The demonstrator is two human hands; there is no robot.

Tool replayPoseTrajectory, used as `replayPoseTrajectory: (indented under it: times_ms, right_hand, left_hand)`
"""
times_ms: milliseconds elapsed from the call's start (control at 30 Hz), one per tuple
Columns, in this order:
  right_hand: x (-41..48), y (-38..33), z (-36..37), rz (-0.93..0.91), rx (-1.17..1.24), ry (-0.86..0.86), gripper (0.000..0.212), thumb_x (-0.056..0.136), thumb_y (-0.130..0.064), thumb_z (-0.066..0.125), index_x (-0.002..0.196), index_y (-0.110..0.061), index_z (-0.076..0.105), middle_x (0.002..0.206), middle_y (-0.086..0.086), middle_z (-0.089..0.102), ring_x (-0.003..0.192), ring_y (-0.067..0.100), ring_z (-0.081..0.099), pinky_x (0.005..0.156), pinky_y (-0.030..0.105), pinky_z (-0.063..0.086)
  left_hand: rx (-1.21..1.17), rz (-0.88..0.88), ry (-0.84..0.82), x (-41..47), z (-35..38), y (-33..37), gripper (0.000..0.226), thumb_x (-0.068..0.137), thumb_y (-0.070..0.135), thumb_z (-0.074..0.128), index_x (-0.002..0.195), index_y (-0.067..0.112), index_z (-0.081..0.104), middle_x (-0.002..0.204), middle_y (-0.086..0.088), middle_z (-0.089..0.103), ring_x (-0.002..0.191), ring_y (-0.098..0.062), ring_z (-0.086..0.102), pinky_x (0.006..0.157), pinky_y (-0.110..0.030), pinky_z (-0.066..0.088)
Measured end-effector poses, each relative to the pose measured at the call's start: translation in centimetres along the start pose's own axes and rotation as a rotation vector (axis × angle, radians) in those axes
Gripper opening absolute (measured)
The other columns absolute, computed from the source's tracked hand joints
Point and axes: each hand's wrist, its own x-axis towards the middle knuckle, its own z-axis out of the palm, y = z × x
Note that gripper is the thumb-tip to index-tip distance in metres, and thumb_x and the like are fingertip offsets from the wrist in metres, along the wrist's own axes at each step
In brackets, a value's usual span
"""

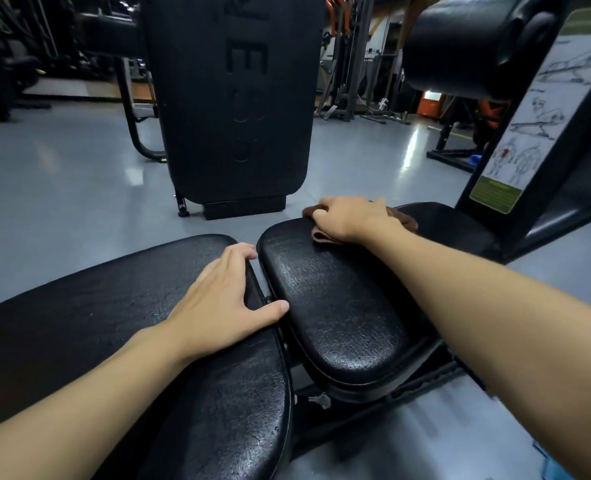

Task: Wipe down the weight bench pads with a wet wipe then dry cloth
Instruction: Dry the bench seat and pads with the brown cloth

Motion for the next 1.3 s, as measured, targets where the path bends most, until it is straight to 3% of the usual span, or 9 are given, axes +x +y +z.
replayPoseTrajectory:
  times_ms: [233,367,533,633,700,767,933,1033,1300]
  right_hand:
    - [-9.6,-1.5,1.9,-0.164,-0.017,0.177,0.050,0.090,-0.043,0.030,0.138,-0.039,0.045,0.151,-0.001,0.041,0.144,0.026,0.025,0.113,0.062,0.013]
    - [-18.3,-2.3,4.0,-0.180,0.028,0.370,0.050,0.082,-0.043,0.035,0.126,-0.037,0.058,0.145,0.002,0.051,0.141,0.031,0.034,0.112,0.063,0.019]
    - [-25.1,-2.1,9.0,-0.120,0.264,0.727,0.042,0.076,-0.030,0.060,0.117,-0.027,0.068,0.137,0.003,0.057,0.139,0.030,0.040,0.111,0.061,0.025]
    - [-24.5,-1.5,10.7,-0.122,0.391,0.878,0.043,0.073,-0.026,0.063,0.115,-0.019,0.072,0.132,0.007,0.060,0.136,0.032,0.043,0.108,0.064,0.028]
    - [-23.4,-1.3,10.4,-0.110,0.457,0.934,0.040,0.073,-0.026,0.061,0.110,-0.017,0.074,0.126,0.007,0.063,0.132,0.032,0.046,0.108,0.063,0.028]
    - [-22.3,-0.7,9.7,-0.053,0.546,0.969,0.038,0.075,-0.026,0.056,0.107,-0.016,0.074,0.122,0.005,0.064,0.132,0.030,0.046,0.110,0.061,0.027]
    - [-19.4,2.0,8.2,0.198,0.839,0.988,0.041,0.079,-0.028,0.046,0.108,-0.018,0.072,0.125,-0.002,0.063,0.136,0.021,0.040,0.113,0.056,0.025]
    - [-19.9,0.0,8.6,0.312,0.893,1.049,0.043,0.078,-0.025,0.045,0.110,-0.015,0.072,0.130,0.001,0.061,0.139,0.023,0.037,0.114,0.057,0.025]
    - [-20.7,-0.3,10.0,0.090,0.781,1.046,0.040,0.076,-0.024,0.048,0.107,-0.016,0.073,0.131,0.001,0.060,0.142,0.026,0.034,0.113,0.062,0.021]
  left_hand:
    - [0.003,-0.020,-0.001,0.0,-0.2,0.2,0.066,0.087,0.051,0.059,0.140,0.028,0.026,0.147,0.010,0.035,0.133,-0.016,0.036,0.095,-0.031,0.031]
    - [-0.131,-0.056,0.010,-0.1,-0.4,0.2,0.048,0.095,0.028,0.050,0.139,0.024,0.031,0.147,0.004,0.040,0.133,-0.012,0.040,0.102,-0.032,0.033]
    - [-0.221,-0.012,0.002,0.8,-0.6,3.0,0.032,0.099,0.024,0.047,0.126,0.040,0.048,0.089,0.008,0.056,0.080,-0.011,0.056,0.074,-0.034,0.040]
    - [-0.213,0.065,-0.106,1.8,0.1,5.3,0.032,0.100,0.031,0.044,0.129,0.040,0.054,0.111,0.015,0.062,0.107,-0.010,0.056,0.093,-0.035,0.043]
    - [-0.155,0.072,-0.136,2.2,0.7,5.8,0.036,0.102,0.032,0.041,0.135,0.035,0.053,0.145,0.011,0.049,0.137,-0.009,0.039,0.112,-0.028,0.029]
    - [-0.038,0.104,-0.167,2.2,0.8,5.7,0.040,0.103,0.030,0.037,0.142,0.032,0.046,0.156,0.010,0.035,0.145,-0.006,0.023,0.115,-0.025,0.019]
    - [0.051,0.146,-0.216,2.0,1.0,6.1,0.044,0.103,0.037,0.035,0.147,0.038,0.036,0.159,0.006,0.027,0.148,-0.006,0.014,0.114,-0.026,0.016]
    - [0.064,0.135,-0.181,1.8,1.8,6.4,0.046,0.100,0.047,0.030,0.145,0.044,0.037,0.155,0.004,0.032,0.147,-0.006,0.016,0.118,-0.040,0.022]
    - [0.184,0.129,-0.182,3.0,1.3,6.8,0.042,0.101,0.044,0.030,0.141,0.051,0.037,0.135,0.001,0.045,0.133,-0.022,0.038,0.108,-0.046,0.035]
